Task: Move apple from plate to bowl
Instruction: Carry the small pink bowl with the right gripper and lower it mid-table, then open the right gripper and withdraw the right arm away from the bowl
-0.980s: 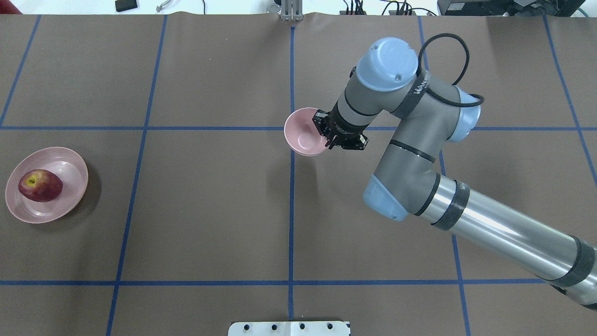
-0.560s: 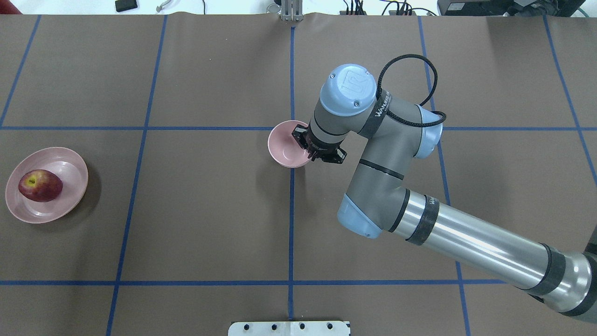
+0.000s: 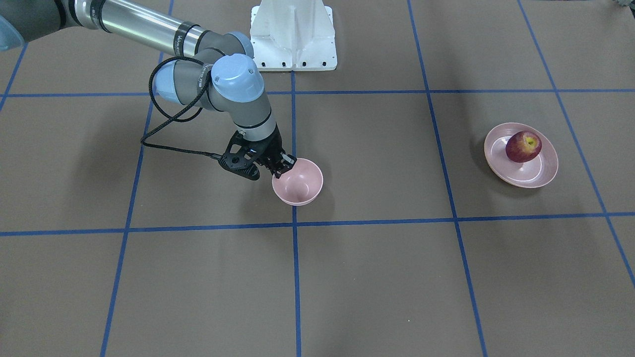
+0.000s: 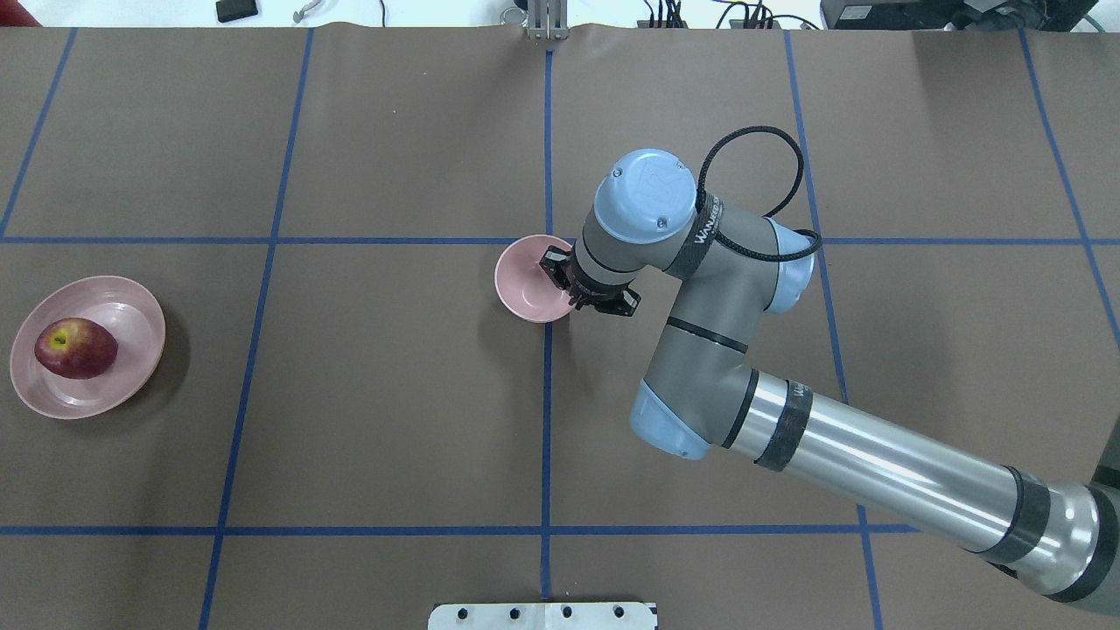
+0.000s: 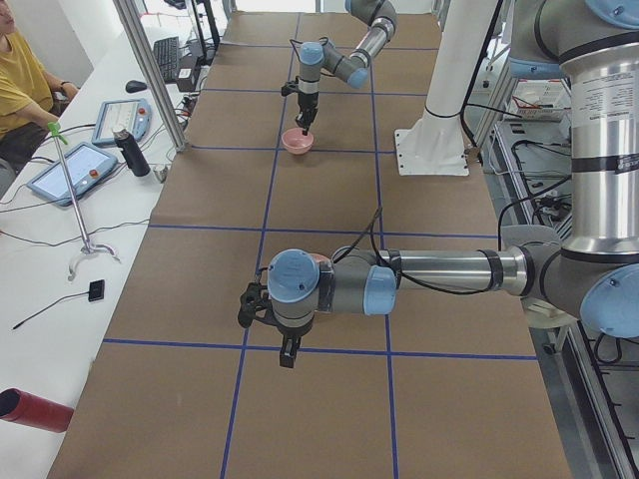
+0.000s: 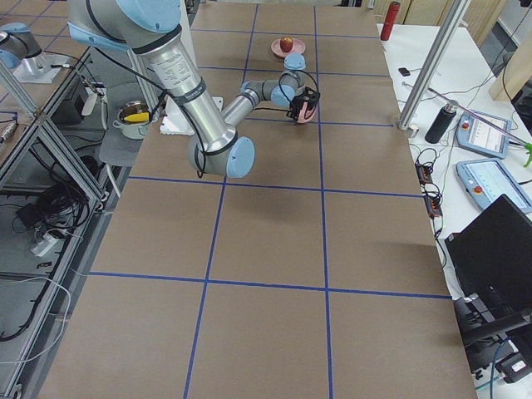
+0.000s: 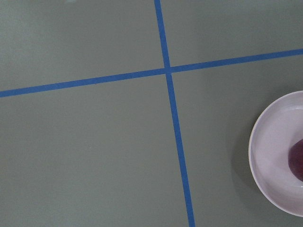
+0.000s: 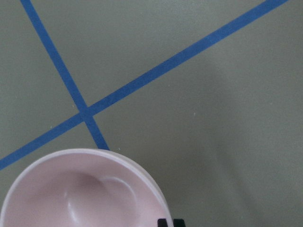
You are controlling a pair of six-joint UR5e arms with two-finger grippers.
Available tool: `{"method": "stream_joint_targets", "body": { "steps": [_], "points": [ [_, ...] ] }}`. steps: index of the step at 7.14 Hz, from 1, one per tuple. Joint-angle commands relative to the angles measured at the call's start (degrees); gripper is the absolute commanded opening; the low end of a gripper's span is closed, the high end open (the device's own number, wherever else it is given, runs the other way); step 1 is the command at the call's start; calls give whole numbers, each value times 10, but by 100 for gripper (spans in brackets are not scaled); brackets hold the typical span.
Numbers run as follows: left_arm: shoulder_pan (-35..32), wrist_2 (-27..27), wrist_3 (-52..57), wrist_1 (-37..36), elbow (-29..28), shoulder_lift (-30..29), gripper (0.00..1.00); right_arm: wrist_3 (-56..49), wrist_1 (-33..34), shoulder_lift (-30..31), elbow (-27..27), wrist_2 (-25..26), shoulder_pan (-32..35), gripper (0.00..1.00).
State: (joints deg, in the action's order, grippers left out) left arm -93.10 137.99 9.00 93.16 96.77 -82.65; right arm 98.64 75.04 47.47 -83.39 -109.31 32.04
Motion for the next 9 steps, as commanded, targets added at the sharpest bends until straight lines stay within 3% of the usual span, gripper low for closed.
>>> {"method": "stream_joint_targets", "body": {
  "steps": [1, 4, 6, 9],
  "points": [
    [-1, 0, 0, -1, 0, 0, 98, -3, -7, 2, 2, 7, -2, 100],
    [-1, 0, 0, 3, 7, -3, 98, -38, 12, 5, -42, -11, 45, 100],
    [0, 0, -6, 31, 3, -35, 98, -174, 86, 12, -61, -71, 129, 100],
    [1, 1, 1, 65, 7, -41, 98, -432, 89, 99, -57, -167, 266, 100]
  ]
}}
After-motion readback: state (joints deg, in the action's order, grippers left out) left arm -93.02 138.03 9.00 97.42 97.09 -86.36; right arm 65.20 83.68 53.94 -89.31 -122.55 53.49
